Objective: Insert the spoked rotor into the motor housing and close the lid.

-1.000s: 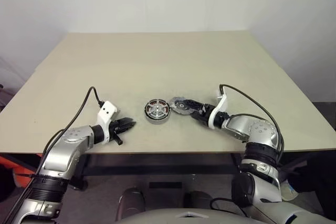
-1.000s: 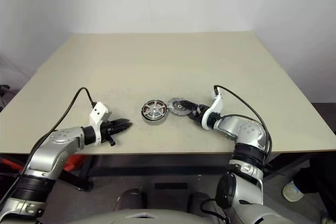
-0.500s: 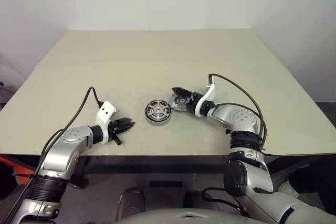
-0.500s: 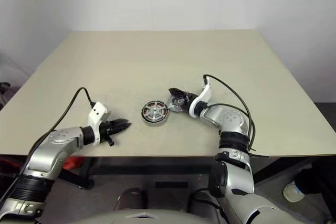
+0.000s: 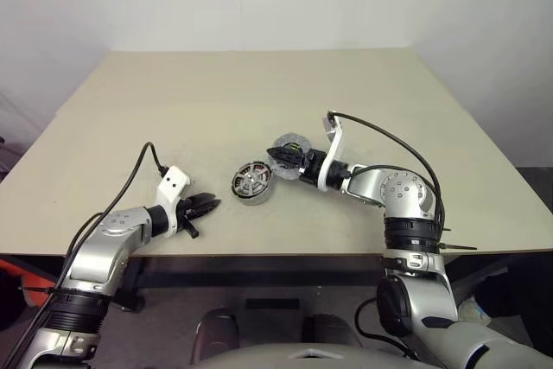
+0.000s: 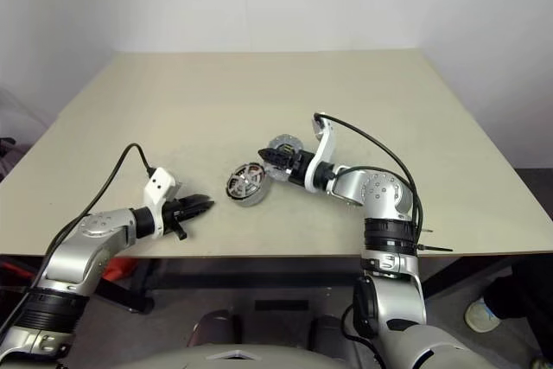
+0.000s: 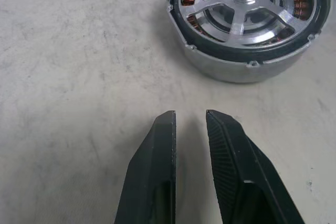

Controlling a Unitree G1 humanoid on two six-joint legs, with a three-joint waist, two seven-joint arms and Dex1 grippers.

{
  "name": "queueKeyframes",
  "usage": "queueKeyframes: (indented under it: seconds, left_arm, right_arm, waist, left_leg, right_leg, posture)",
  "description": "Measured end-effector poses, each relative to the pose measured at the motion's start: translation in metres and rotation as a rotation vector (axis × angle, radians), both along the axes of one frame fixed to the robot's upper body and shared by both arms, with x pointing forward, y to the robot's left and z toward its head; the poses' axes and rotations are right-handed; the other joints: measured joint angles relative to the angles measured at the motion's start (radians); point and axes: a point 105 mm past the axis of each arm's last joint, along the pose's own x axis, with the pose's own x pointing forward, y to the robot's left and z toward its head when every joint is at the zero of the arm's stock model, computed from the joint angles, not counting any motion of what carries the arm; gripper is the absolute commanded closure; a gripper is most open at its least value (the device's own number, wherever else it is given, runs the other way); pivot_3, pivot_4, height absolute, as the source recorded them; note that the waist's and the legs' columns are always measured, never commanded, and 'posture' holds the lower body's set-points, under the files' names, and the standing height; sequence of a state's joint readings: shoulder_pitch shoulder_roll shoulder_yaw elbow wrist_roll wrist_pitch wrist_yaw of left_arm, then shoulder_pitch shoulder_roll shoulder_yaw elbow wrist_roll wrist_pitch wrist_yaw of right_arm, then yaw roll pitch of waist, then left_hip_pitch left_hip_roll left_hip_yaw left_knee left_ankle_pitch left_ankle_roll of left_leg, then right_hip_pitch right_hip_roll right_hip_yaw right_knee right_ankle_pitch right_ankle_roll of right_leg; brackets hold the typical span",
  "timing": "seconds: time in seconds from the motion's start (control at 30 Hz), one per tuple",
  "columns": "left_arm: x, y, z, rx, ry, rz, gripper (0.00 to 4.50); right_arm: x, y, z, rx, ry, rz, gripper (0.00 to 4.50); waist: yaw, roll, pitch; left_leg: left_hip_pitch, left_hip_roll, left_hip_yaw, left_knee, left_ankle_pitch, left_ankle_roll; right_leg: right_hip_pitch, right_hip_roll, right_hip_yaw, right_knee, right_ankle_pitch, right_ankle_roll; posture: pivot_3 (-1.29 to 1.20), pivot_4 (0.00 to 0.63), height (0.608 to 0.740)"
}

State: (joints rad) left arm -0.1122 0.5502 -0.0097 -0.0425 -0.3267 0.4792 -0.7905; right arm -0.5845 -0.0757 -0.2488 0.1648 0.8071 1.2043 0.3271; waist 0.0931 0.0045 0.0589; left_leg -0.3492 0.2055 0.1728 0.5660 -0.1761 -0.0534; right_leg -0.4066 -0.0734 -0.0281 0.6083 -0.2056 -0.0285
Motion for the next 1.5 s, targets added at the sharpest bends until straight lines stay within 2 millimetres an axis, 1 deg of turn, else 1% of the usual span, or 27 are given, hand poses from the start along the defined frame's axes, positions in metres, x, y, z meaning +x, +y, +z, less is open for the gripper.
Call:
queueKeyframes:
  seconds: [0.3, 0.37, 0.43, 0.67, 1.0, 1.2, 1.33, 1.5]
  left_arm:
    - [-0.002, 0.0, -0.003, 0.0, 0.007, 0.01, 3.5]
    - [-0.002, 0.0, -0.003, -0.001, 0.007, 0.009, 3.5]
    - [-0.002, 0.0, -0.003, -0.001, 0.007, 0.009, 3.5]
    - [-0.002, 0.0, -0.003, -0.001, 0.007, 0.008, 3.5]
    - [-0.002, 0.0, -0.003, -0.001, 0.008, 0.009, 3.5]
    - [-0.001, 0.001, -0.004, 0.003, 0.011, 0.019, 3.5]
    - [-0.002, 0.002, -0.006, 0.005, 0.016, 0.028, 3.5]
    - [-0.003, 0.002, -0.007, 0.003, 0.017, 0.036, 3.5]
  right_arm:
    - [0.004, 0.009, 0.001, -0.056, -0.098, 0.005, 0.97]
    - [0.004, 0.011, 0.003, -0.06, -0.121, 0.016, 0.61]
    - [0.004, 0.013, 0.002, -0.08, -0.135, 0.026, 0.03]
    - [0.003, 0.02, -0.001, -0.115, -0.146, 0.039, 0.03]
    - [-0.001, 0.026, 0.0, -0.149, -0.174, 0.08, 0.03]
    - [-0.008, 0.034, 0.005, -0.198, -0.247, 0.147, 0.03]
    - [-0.011, 0.045, 0.004, -0.246, -0.324, 0.192, 0.03]
    - [-0.008, 0.06, 0.01, -0.286, -0.433, 0.232, 0.03]
  waist:
    - [-0.001, 0.0, 0.0]
    - [-0.001, 0.0, 0.0]
    - [-0.001, 0.0, 0.0]
    - [0.001, 0.0, 0.0]
    - [0.001, 0.0, 0.0]
    - [0.001, 0.0, 0.0]
    - [0.001, 0.0, 0.0]
    - [0.0, 0.0, 0.0]
  left_leg:
    - [0.0, 0.0, 0.0, 0.0, 0.0, 0.0]
    - [0.0, 0.0, 0.0, 0.0, 0.0, 0.0]
    - [0.0, 0.0, 0.0, 0.0, 0.0, 0.0]
    - [-0.001, 0.0, 0.0, 0.0, 0.0, 0.001]
    - [-0.001, 0.0, 0.0, 0.0, 0.0, 0.001]
    - [-0.001, 0.0, 0.0, 0.0, 0.0, 0.001]
    - [-0.001, 0.0, 0.0, 0.0, 0.0, 0.001]
    - [-0.001, 0.0, 0.0, 0.001, -0.001, 0.001]
  right_leg:
    - [0.0, 0.0, 0.0, 0.0, 0.0, 0.0]
    - [0.0, 0.0, 0.0, 0.0, 0.0, 0.0]
    - [0.0, 0.0, 0.0, 0.0, 0.0, 0.0]
    - [0.0, 0.0, 0.0, 0.0, 0.001, -0.002]
    - [0.0, 0.0, 0.0, 0.0, 0.001, -0.002]
    - [0.0, 0.0, 0.0, 0.0, 0.001, -0.002]
    - [0.0, 0.0, 0.0, 0.0, 0.0, 0.0]
    - [0.0, 0.0, 0.0, 0.0, 0.0, -0.001]
  posture:
    - [0.0, 0.0, 0.74]
    - [0.0, 0.0, 0.74]
    - [0.0, 0.0, 0.74]
    - [0.0, 0.0, 0.74]
    - [0.0, 0.0, 0.74]
    - [0.0, 0.0, 0.74]
    - [0.0, 0.0, 0.74]
    - [0.0, 0.0, 0.74]
